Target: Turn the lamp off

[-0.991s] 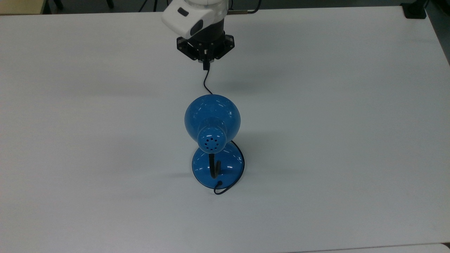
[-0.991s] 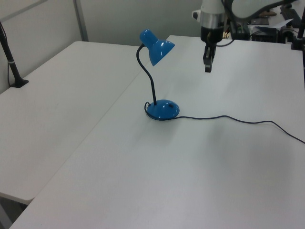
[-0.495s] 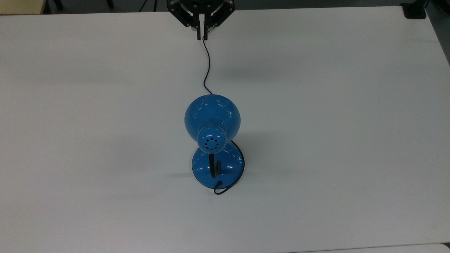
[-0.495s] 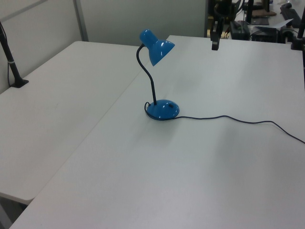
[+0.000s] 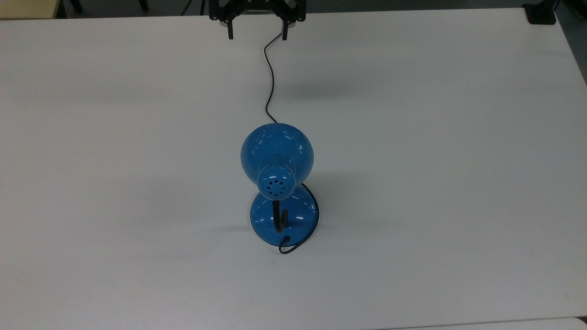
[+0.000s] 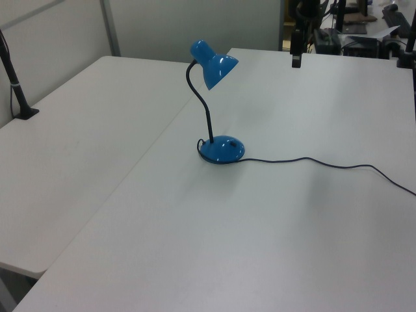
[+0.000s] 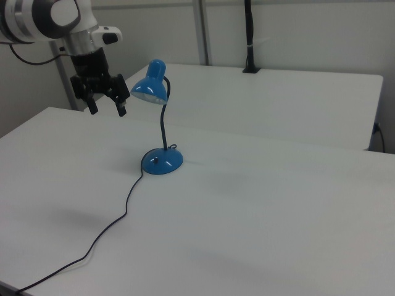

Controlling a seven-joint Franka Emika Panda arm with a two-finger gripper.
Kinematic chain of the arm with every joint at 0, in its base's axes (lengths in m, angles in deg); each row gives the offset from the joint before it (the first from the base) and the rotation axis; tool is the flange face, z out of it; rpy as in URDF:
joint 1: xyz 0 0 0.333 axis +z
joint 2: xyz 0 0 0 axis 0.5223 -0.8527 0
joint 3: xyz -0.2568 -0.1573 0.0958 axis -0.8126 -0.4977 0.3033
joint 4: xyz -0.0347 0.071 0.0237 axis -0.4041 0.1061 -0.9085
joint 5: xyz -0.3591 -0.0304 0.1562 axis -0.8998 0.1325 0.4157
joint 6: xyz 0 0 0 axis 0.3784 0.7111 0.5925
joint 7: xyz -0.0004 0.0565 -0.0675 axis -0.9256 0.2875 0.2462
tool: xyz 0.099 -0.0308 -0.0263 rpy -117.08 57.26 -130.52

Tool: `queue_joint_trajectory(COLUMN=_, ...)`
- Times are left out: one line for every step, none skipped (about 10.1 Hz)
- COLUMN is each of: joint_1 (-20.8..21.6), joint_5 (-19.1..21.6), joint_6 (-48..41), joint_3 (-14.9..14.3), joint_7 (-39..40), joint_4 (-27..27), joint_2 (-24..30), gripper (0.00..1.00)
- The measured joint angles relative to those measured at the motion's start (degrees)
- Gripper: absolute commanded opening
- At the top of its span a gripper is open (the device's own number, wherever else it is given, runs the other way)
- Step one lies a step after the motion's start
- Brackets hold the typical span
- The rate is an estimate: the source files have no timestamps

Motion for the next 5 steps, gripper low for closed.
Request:
queue_joint_trajectory(joint_1=0.0, joint_5=0.0, joint_6=-0.2, joint_3=0.0, joint_7=0.0, joint_4=0.0, joint_2=0.5, gripper=1.0)
queue_joint_trajectory(joint_1=0.0, joint_5=0.0, joint_6=-0.3, joint_3=0.0, joint_7=0.0, joint_4=0.0, joint_2=0.8, gripper=1.0)
queue_joint_trajectory(joint_1=0.0, joint_5=0.0, joint_6=-0.3, joint_3=0.0, joint_7=-0.1, joint_4=0.0, joint_2=1.1, gripper=1.0)
queue_joint_trajectory(joint_1=0.0, joint_5=0.0, joint_6=-0.3, joint_3=0.0, joint_7=-0.1, joint_4=0.0, joint_2=1.2, gripper=1.0)
queue_joint_trajectory(joint_1=0.0, joint_5=0.0, joint_6=-0.3, joint_3=0.0, joint_7=-0.2, joint_4=0.0, joint_2=1.3, gripper=1.0)
